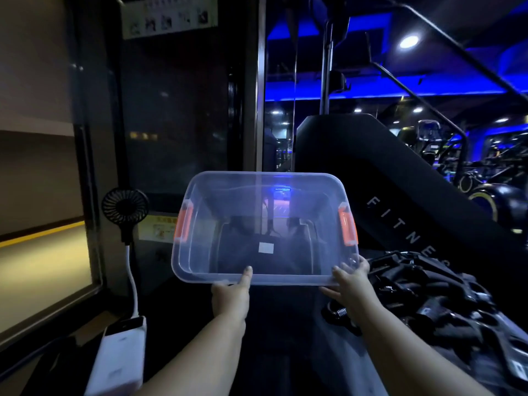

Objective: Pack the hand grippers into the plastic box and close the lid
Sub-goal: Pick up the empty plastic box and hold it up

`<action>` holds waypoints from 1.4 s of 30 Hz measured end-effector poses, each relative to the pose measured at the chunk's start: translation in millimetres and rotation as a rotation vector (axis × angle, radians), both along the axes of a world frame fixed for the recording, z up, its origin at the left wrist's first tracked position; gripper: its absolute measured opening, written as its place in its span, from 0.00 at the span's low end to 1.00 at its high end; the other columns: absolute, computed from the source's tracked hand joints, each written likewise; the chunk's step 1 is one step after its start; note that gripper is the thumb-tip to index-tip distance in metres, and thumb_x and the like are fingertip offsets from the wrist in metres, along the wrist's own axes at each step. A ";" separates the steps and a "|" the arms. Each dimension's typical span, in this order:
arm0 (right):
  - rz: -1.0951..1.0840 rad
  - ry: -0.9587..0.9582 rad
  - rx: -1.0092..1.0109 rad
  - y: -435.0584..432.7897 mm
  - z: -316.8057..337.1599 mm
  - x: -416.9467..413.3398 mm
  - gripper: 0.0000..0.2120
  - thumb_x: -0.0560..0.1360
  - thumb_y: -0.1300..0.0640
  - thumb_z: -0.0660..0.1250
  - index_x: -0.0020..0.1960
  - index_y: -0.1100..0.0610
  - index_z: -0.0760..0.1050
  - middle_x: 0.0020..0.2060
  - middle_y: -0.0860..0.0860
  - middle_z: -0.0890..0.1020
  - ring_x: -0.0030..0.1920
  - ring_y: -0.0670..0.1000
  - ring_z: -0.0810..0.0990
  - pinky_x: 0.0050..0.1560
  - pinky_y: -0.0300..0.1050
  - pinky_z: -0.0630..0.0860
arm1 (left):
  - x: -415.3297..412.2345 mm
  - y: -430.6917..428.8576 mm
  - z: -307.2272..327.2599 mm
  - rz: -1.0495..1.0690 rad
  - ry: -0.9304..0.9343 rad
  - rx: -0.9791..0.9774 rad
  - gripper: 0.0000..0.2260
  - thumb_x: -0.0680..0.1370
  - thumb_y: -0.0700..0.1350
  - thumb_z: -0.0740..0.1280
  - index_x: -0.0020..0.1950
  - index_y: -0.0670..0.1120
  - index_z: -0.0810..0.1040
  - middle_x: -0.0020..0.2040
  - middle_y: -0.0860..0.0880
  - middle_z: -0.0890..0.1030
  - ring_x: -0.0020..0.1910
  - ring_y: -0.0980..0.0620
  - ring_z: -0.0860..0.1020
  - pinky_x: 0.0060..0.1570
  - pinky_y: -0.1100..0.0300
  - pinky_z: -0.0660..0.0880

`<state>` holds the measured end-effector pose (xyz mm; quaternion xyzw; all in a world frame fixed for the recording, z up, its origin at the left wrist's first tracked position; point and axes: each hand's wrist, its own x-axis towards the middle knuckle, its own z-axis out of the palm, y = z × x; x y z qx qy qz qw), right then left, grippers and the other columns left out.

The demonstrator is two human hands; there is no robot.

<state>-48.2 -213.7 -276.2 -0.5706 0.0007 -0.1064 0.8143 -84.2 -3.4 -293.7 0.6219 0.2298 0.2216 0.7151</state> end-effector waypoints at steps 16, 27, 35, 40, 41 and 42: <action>0.004 0.016 -0.140 -9.9 -40.0 9.3 0.26 0.80 0.66 0.55 0.71 0.47 0.52 0.64 0.59 0.72 0.35 0.54 0.83 0.33 0.49 0.79 | -12.3 16.2 -24.6 -0.445 0.198 -0.066 0.27 0.67 0.65 0.70 0.45 0.40 0.77 0.32 0.50 0.67 0.23 0.57 0.60 0.21 0.66 0.56; 0.009 0.008 -0.152 -4.6 -47.5 28.9 0.25 0.81 0.65 0.56 0.72 0.48 0.51 0.54 0.52 0.76 0.30 0.50 0.82 0.30 0.45 0.79 | 3.4 -9.8 -34.8 -0.078 0.178 0.115 0.26 0.67 0.66 0.71 0.36 0.43 0.69 0.26 0.52 0.67 0.24 0.53 0.64 0.26 0.63 0.62; -0.037 -0.033 -0.156 -1.1 -61.2 26.3 0.27 0.81 0.64 0.57 0.73 0.47 0.51 0.56 0.51 0.75 0.32 0.51 0.81 0.30 0.42 0.78 | -2.0 -18.5 -40.2 0.066 0.052 -0.005 0.25 0.68 0.56 0.76 0.49 0.39 0.72 0.38 0.45 0.80 0.30 0.52 0.75 0.31 0.61 0.69; -0.046 -0.029 -0.227 1.4 -66.0 24.4 0.26 0.81 0.62 0.58 0.71 0.43 0.52 0.56 0.53 0.76 0.36 0.55 0.81 0.29 0.43 0.78 | -3.6 -16.0 -38.7 0.018 0.030 -0.083 0.24 0.69 0.52 0.76 0.55 0.39 0.71 0.43 0.42 0.83 0.28 0.53 0.77 0.20 0.67 0.69; -0.047 -0.027 -0.254 1.0 -66.6 22.9 0.26 0.81 0.62 0.58 0.71 0.42 0.51 0.56 0.53 0.77 0.34 0.53 0.81 0.29 0.43 0.78 | -3.2 -15.7 -38.8 0.015 0.023 -0.092 0.25 0.69 0.52 0.76 0.56 0.39 0.71 0.45 0.42 0.83 0.29 0.54 0.78 0.19 0.68 0.69; -0.049 -0.028 -0.288 0.3 -67.3 21.1 0.27 0.81 0.61 0.59 0.72 0.43 0.51 0.54 0.52 0.78 0.32 0.52 0.81 0.28 0.42 0.77 | -3.1 -15.8 -38.3 0.015 0.021 -0.094 0.25 0.70 0.51 0.76 0.57 0.39 0.71 0.45 0.42 0.83 0.29 0.54 0.79 0.19 0.68 0.69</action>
